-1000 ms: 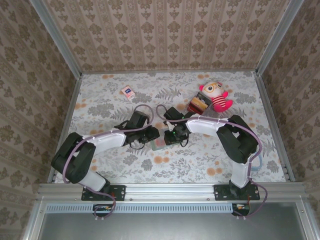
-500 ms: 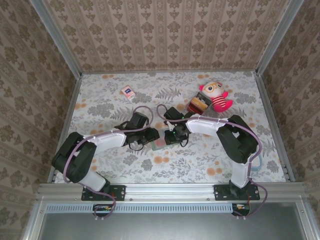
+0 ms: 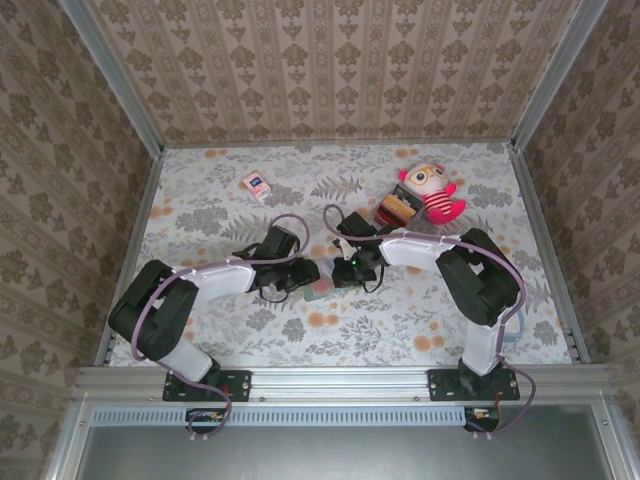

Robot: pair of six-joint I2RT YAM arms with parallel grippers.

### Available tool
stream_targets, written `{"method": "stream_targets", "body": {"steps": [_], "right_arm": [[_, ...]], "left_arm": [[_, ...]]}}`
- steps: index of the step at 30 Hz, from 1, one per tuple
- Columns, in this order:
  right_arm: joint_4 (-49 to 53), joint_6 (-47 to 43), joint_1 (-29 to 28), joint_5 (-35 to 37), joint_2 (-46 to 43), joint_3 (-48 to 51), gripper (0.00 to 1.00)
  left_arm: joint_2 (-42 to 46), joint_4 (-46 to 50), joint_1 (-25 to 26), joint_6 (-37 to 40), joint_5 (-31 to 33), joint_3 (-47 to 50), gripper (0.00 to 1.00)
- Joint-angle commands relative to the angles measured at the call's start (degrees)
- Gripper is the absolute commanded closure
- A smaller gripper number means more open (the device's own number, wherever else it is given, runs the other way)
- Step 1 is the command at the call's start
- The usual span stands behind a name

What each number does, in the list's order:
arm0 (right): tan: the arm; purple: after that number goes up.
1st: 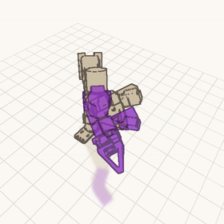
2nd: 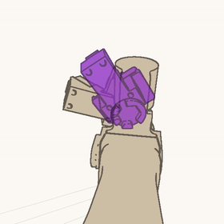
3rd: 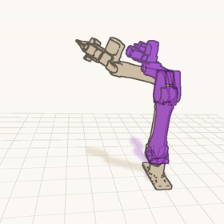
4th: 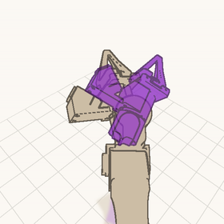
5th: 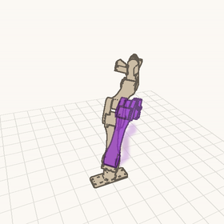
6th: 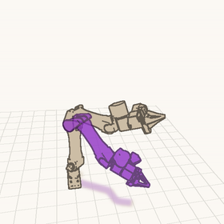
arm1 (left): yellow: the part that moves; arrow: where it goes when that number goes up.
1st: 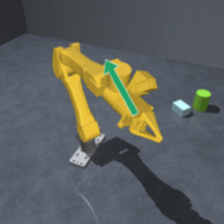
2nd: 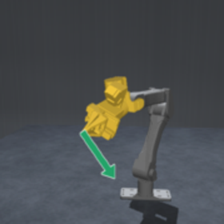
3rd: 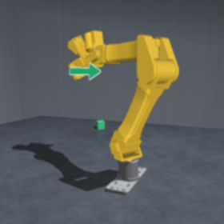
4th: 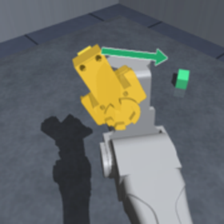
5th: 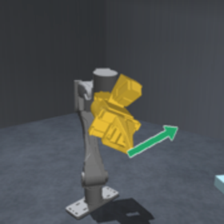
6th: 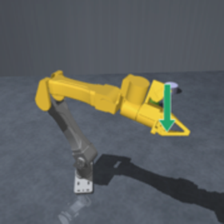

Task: Take the credit cards out of the card holder

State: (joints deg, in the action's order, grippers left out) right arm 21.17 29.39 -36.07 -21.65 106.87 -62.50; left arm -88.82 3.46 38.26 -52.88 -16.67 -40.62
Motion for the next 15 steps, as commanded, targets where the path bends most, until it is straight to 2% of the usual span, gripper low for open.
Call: {"method": "stream_targets", "body": {"steps": [1, 8, 15], "right_arm": [[-3.46, 2.85, 0.90, -2.74, 0.30, 2.76, 0.87], [-6.11, 4.67, 2.03, -4.94, 0.10, 4.34, 0.88], [-6.75, 5.20, 2.50, -5.20, 0.05, 5.10, 0.87]], "left_arm": [[2.85, 1.73, 0.34, 0.80, 1.25, -0.58, 0.61], [4.89, -1.72, 0.02, -0.85, -0.79, 1.22, 0.56], [0.61, -8.41, 0.36, -3.81, -5.67, 1.25, 0.53]]}}
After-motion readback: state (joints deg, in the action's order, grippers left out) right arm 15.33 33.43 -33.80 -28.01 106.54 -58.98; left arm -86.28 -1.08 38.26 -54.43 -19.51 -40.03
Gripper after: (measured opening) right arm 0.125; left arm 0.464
